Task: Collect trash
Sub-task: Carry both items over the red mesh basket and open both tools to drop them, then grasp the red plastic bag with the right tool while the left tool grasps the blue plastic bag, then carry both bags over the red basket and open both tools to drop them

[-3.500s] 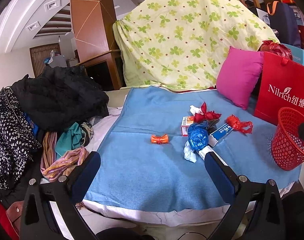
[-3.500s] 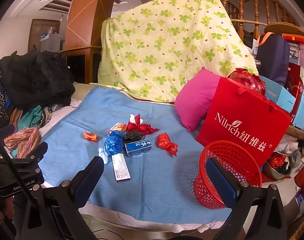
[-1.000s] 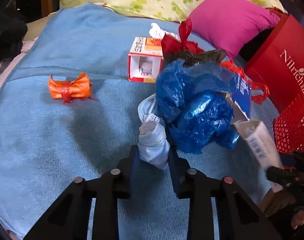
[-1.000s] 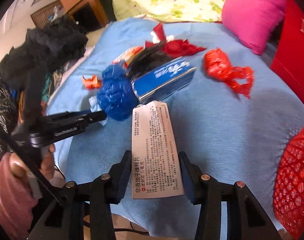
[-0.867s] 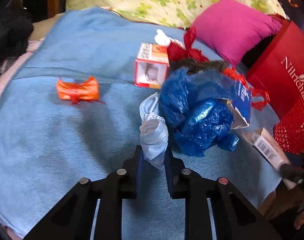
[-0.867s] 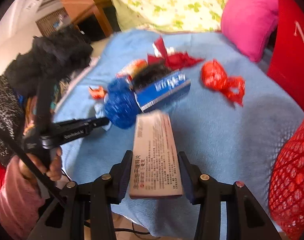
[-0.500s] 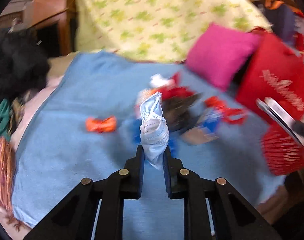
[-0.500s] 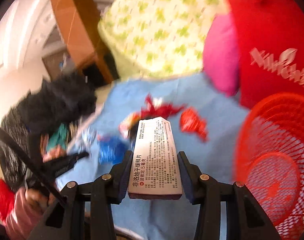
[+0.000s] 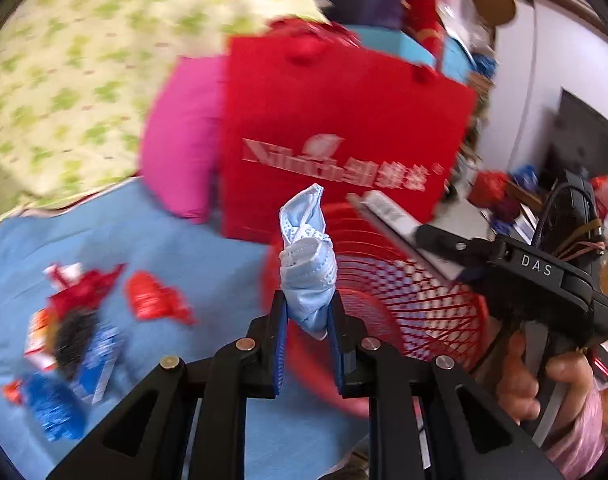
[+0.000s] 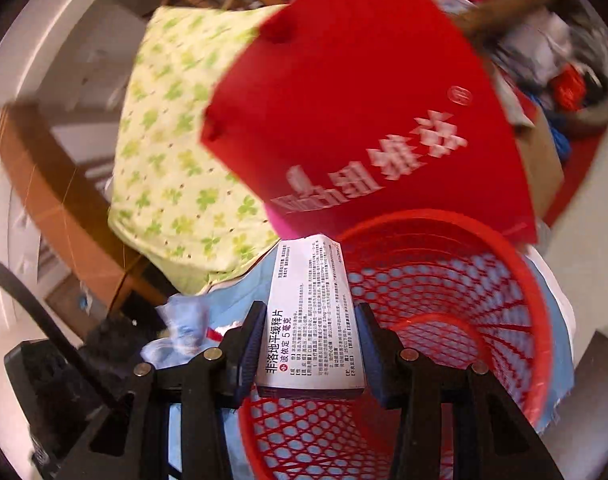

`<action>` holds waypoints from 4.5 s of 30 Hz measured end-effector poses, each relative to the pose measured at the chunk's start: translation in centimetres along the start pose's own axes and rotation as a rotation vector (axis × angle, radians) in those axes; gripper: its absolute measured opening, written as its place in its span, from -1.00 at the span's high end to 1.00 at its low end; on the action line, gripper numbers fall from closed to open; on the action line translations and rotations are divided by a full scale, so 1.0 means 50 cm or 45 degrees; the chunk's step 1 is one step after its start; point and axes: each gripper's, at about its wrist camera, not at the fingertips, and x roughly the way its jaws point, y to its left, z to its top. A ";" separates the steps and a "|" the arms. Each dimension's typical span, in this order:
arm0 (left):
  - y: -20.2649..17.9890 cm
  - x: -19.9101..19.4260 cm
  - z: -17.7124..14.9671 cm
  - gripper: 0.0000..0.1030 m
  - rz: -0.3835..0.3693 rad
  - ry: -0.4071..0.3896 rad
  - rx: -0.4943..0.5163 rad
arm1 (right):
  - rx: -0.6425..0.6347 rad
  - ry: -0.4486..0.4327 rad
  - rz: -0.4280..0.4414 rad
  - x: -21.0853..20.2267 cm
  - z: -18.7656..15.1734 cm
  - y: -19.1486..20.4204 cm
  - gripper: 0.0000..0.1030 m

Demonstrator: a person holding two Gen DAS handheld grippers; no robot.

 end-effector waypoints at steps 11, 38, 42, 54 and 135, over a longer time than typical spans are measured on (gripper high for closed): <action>-0.042 0.071 -0.003 -0.06 0.188 0.079 0.086 | 0.087 -0.084 -0.043 -0.022 0.031 -0.055 -0.32; 0.357 -0.174 -0.209 -0.23 0.824 0.016 -0.287 | -0.429 0.167 0.205 0.218 -0.194 0.325 -0.32; 0.379 -0.172 -0.224 -0.23 0.835 0.019 -0.304 | -0.454 0.205 0.196 0.251 -0.214 0.338 -0.32; 0.439 -0.149 -0.247 -0.23 0.823 0.043 -0.355 | -0.476 0.274 0.099 0.351 -0.219 0.338 -0.32; 0.123 -0.215 -0.123 0.13 0.856 -0.154 -0.091 | -0.445 -0.064 0.165 0.075 -0.100 0.256 0.20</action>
